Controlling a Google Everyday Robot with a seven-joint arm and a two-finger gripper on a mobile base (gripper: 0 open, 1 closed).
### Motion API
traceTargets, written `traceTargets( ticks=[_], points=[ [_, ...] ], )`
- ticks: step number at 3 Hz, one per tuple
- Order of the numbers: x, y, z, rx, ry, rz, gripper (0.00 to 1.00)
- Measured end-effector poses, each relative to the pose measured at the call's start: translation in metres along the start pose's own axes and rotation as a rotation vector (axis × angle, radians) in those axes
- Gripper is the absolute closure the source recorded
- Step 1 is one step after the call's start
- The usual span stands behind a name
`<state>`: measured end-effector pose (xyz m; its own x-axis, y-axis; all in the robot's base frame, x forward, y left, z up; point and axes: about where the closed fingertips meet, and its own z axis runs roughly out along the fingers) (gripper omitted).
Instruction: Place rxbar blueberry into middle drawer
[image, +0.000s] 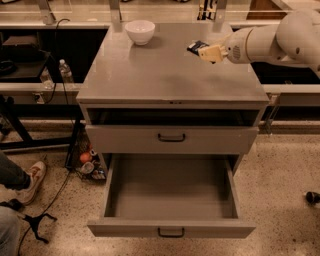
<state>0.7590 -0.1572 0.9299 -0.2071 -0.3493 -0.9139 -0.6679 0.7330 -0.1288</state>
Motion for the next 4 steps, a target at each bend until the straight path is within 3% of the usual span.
traceTargets(
  ticks=[1,2,3,4],
  points=[
    [0.016,0.030,-0.013,-0.086,0.019,-0.025,1.00],
    [0.033,0.083,-0.040,-0.214,0.038,-0.062,1.00],
    [0.071,0.170,-0.071,-0.444,0.106,-0.108,1.00],
    [0.109,0.225,-0.084,-0.597,0.190,-0.126,1.00]
  ],
)
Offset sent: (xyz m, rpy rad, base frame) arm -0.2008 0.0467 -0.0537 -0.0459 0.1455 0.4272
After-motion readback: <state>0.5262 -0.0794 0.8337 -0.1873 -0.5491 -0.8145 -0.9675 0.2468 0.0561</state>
